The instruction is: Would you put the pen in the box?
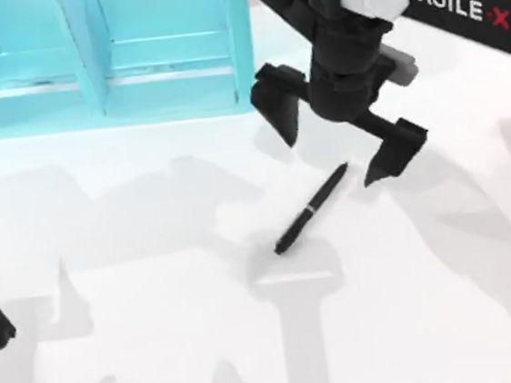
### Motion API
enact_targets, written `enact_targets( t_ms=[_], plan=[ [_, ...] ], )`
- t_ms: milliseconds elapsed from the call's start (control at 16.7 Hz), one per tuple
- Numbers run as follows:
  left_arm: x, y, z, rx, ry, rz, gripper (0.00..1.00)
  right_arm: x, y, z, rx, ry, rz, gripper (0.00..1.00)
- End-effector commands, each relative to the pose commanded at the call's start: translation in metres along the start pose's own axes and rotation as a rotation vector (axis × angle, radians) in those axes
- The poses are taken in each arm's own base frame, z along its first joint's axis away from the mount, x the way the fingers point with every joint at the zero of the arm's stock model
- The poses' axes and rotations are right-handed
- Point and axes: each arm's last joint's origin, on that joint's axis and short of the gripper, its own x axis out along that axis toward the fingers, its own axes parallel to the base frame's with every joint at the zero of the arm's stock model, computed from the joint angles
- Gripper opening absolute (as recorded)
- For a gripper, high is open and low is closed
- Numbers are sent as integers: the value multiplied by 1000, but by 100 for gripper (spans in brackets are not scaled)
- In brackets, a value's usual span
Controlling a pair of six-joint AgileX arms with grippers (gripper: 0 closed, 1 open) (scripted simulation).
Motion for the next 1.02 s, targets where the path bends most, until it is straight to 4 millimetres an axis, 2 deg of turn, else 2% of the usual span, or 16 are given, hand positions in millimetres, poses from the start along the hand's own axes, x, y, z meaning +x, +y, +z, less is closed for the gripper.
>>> enact_targets(
  t_ms=[420, 540, 1020],
  plan=[
    [0, 0, 0, 0, 0, 0, 100, 1, 4, 1, 9, -2, 9, 100],
    [0, 0, 0, 0, 0, 0, 100, 8, 5, 1, 6, -1, 5, 100],
    [0, 0, 0, 0, 0, 0, 100, 96, 7, -1, 4, -2, 10, 100]
  ],
)
